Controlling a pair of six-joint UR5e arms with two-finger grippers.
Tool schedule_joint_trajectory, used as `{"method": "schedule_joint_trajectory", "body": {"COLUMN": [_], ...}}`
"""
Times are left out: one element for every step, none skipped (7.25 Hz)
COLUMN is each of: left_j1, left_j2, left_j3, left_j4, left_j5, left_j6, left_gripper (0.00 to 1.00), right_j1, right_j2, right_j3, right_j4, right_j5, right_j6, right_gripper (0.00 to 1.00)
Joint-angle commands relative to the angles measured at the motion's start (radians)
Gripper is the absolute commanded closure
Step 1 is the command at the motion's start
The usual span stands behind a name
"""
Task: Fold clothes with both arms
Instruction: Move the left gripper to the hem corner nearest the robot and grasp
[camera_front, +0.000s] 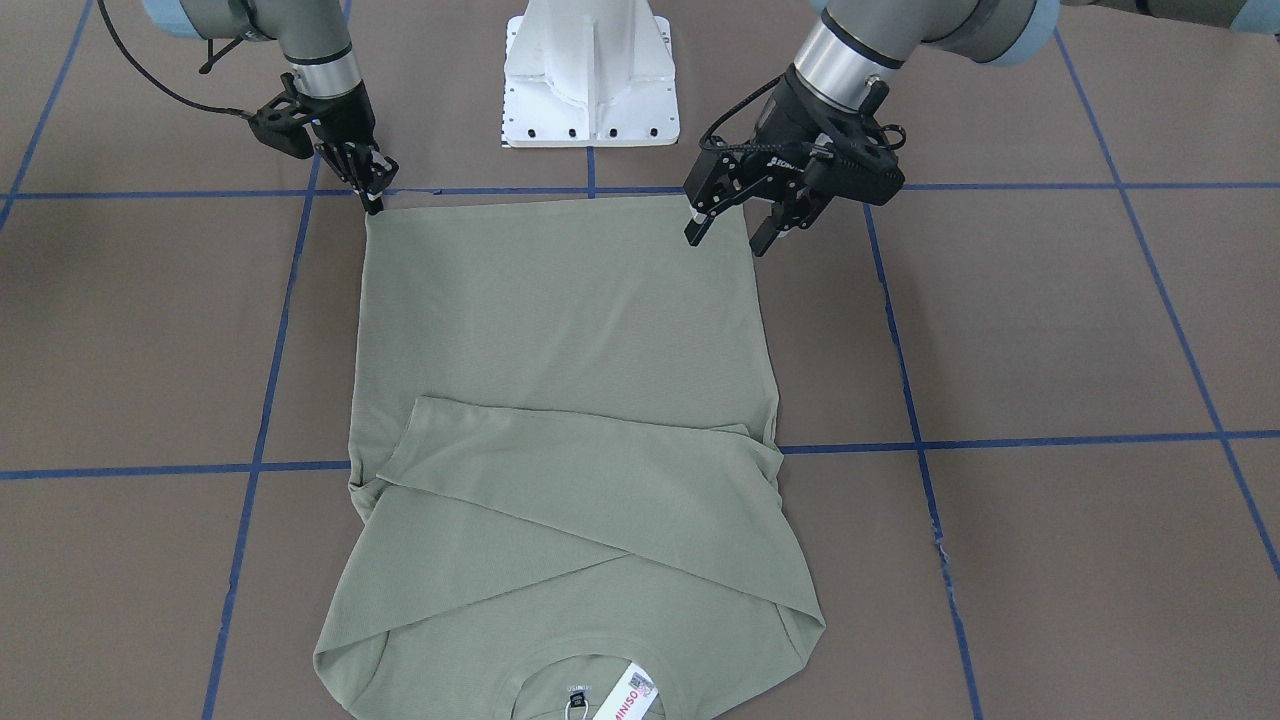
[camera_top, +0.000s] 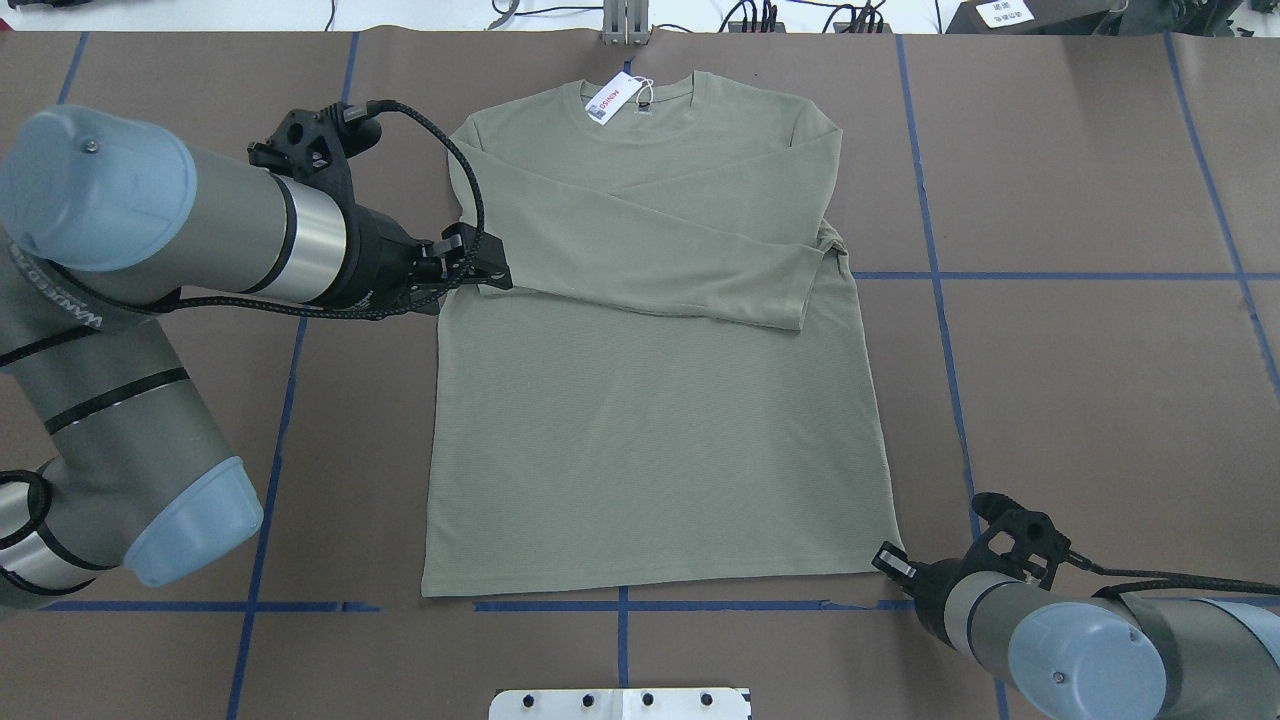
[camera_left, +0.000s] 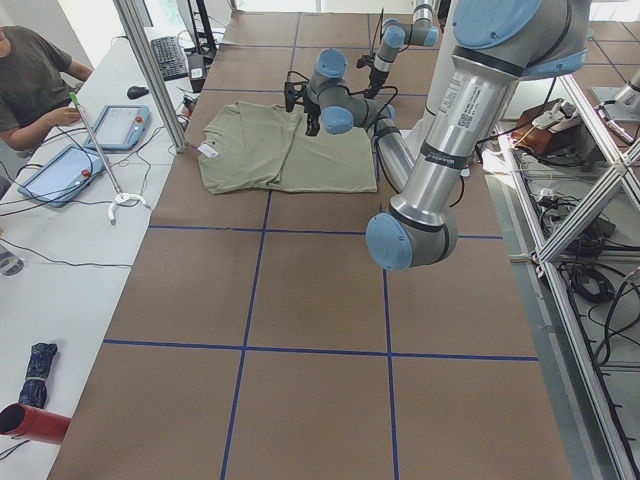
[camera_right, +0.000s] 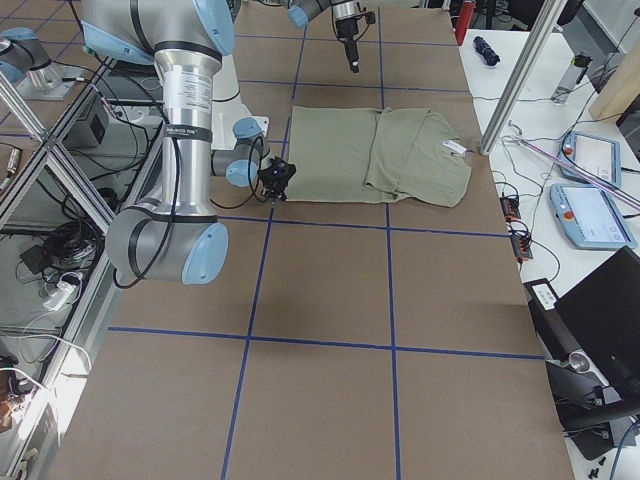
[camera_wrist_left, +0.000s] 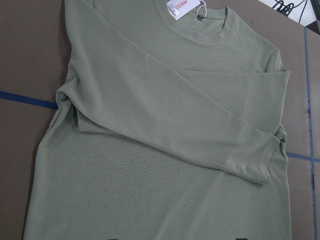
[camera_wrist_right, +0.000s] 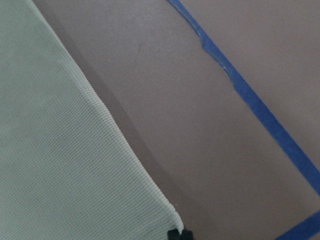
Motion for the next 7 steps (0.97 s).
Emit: {"method": "schedule_joint_trajectory", "body": {"left_j1": [0.083, 0.146, 0.227, 0.271, 0.312, 0.358, 0.366], "left_j2": [0.067, 0.104, 0.145, 0.173, 0.194, 0.231, 0.251], "left_j3": [-0.014, -0.014, -0.015, -0.017, -0.018, -0.014, -0.018], "left_j4": [0.000, 0.000, 0.002, 0.000, 0.017, 0.025, 0.025], "left_j5": [0.003, 0.027, 0.115, 0.150, 0.153, 0.154, 0.153], "left_j6": [-0.116, -0.170, -0.193, -0.222, -0.231, -0.266, -0.283], "left_gripper": [0.18, 0.22, 0.22, 0.17, 0.00, 0.03, 0.07], "right_j1": [0.001, 0.002, 0.002, 0.002, 0.004, 0.004, 0.005], "right_j2": [-0.010, -0.012, -0.010, -0.012, -0.013, -0.018, -0.018], "right_j3": [0.051, 0.066, 0.069, 0.075, 0.076, 0.076, 0.076], "right_j4": [0.000, 0.000, 0.000, 0.000, 0.000, 0.000, 0.000], "right_j5": [0.006, 0.006, 0.010, 0.017, 0.017, 0.016, 0.016], "right_j6": [-0.001, -0.001, -0.001, -0.001, -0.001, -0.001, -0.001], "right_gripper": [1.00, 1.00, 1.00, 1.00, 1.00, 1.00, 1.00]}}
